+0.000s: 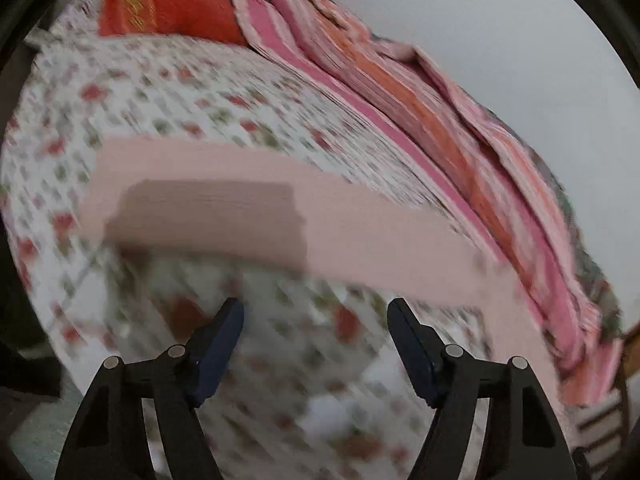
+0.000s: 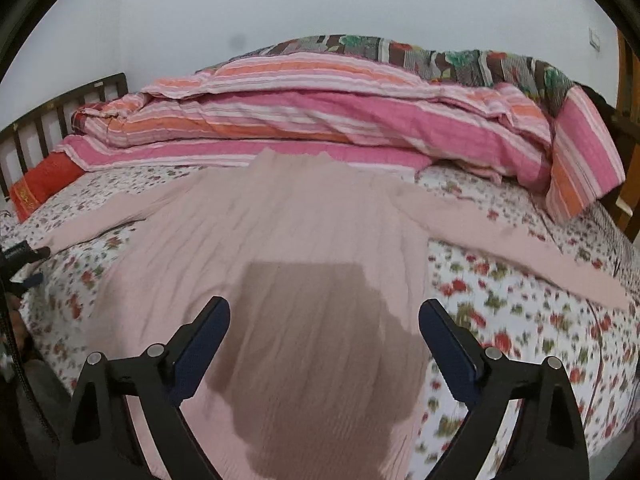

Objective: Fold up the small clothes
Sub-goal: 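Grasp the sleeve cuff nearest the left tool with the left gripper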

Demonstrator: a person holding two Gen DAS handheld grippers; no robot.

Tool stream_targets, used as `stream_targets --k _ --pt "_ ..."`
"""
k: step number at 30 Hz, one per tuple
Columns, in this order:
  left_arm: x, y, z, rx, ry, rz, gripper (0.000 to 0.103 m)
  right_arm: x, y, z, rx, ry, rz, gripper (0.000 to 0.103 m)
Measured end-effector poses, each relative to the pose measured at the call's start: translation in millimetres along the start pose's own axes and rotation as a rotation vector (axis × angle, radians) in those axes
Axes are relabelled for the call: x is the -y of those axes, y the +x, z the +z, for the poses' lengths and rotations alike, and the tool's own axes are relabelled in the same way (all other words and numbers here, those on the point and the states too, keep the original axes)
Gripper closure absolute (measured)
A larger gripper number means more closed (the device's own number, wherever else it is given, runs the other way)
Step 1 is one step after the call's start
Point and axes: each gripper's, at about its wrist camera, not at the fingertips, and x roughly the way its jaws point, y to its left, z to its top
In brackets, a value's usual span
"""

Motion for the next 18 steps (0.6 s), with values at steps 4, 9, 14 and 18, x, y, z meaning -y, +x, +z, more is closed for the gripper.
stream_targets --k 4,9,14,18 --pt "-4 16 16 -0.001 -0.020 0.045 0.034 9 13 8 -0.002 0.001 0.035 0.009" --pt "-2 26 30 0.076 0.013 0.160 0.064 24 34 24 0.018 0.013 0.025 0.010" --pt "20 24 35 0.117 0.143 0.200 0.096 44 50 44 0.055 0.013 -0.001 0.010" --pt "64 9 37 0.145 0.251 0.177 0.096 67 63 40 0.052 0.061 0.008 0.010"
